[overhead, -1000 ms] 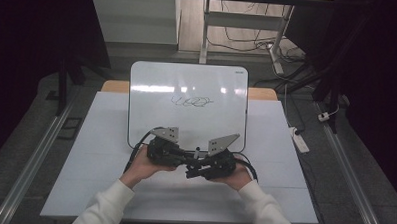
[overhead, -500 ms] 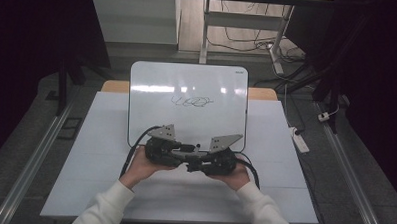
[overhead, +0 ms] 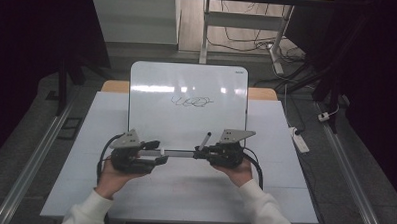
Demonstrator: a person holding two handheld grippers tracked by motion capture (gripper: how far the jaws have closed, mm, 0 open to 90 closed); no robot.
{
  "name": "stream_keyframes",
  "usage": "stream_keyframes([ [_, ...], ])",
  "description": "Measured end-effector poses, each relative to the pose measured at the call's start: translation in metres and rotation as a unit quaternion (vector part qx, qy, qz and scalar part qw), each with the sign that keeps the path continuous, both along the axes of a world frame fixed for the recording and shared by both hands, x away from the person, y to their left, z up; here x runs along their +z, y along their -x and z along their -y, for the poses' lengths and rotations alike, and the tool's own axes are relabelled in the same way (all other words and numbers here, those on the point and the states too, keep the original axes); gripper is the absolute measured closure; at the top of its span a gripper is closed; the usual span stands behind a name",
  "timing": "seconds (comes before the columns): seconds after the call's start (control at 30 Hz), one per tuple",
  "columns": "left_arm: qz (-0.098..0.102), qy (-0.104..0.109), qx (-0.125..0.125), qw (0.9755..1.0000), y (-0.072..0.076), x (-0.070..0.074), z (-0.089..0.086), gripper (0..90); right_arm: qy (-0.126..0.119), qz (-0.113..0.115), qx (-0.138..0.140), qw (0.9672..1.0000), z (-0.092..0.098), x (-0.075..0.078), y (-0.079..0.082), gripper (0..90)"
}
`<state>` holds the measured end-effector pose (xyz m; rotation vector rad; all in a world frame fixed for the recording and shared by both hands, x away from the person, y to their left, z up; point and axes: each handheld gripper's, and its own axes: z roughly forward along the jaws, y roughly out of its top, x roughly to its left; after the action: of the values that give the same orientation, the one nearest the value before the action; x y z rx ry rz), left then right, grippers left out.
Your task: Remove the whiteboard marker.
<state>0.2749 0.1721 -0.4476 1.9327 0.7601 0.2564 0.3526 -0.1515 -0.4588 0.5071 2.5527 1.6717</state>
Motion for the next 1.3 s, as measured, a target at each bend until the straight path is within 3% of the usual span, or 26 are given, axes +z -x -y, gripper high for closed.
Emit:
stream_keyframes([
  [0.03,-0.001,-0.010,0.021,0.9997,0.009,-0.008,-0.012,37.4,-0.005,0.001,-0.005,1.0000,0.001,0.000,-0.001,78.0],
  [0.17,-0.006,-0.022,0.051,0.9984,0.020,-0.021,-0.028,36.6,-0.022,0.005,-0.025,0.9994,0.004,0.002,-0.004,78.0],
  [0.27,-0.020,-0.028,0.081,0.9961,0.028,-0.041,-0.046,36.2,-0.035,0.008,-0.045,0.9983,0.007,0.004,-0.007,78.0],
  [0.47,-0.034,-0.033,0.109,0.9929,0.028,-0.057,-0.059,33.9,-0.072,0.014,-0.082,0.9939,0.010,0.011,-0.020,78.0],
  [0.5,-0.033,-0.040,0.120,0.9915,0.026,-0.060,-0.061,33.4,-0.078,0.018,-0.088,0.9929,0.009,0.013,-0.022,78.0],
  [0.63,-0.036,-0.051,0.128,0.9898,0.024,-0.063,-0.061,31.0,-0.091,0.029,-0.106,0.9897,0.005,0.021,-0.030,78.0],
  [0.77,-0.034,-0.049,0.135,0.9890,0.024,-0.064,-0.063,28.8,-0.097,0.049,-0.126,0.9861,-0.001,0.034,-0.041,78.0],
  [0.83,-0.037,-0.051,0.138,0.9884,0.024,-0.065,-0.064,27.1,-0.108,0.059,-0.147,0.9815,0.000,0.043,-0.048,78.0],
  [0.87,-0.037,-0.051,0.138,0.9884,0.024,-0.065,-0.064,26.6,-0.108,0.059,-0.147,0.9815,0.000,0.043,-0.048,78.0],
  [0.9,-0.038,-0.051,0.139,0.9882,0.024,-0.065,-0.064,26.0,-0.120,0.059,-0.159,0.9782,0.002,0.046,-0.053,78.0],
  [0.93,-0.038,-0.051,0.141,0.9880,0.024,-0.065,-0.063,25.6,-0.122,0.058,-0.163,0.9774,0.002,0.047,-0.056,78.0],
  [1.3,-0.042,-0.055,0.145,0.9871,0.020,-0.068,-0.061,24.3,-0.140,0.057,-0.161,0.9752,-0.029,0.058,-0.078,78.0],
])
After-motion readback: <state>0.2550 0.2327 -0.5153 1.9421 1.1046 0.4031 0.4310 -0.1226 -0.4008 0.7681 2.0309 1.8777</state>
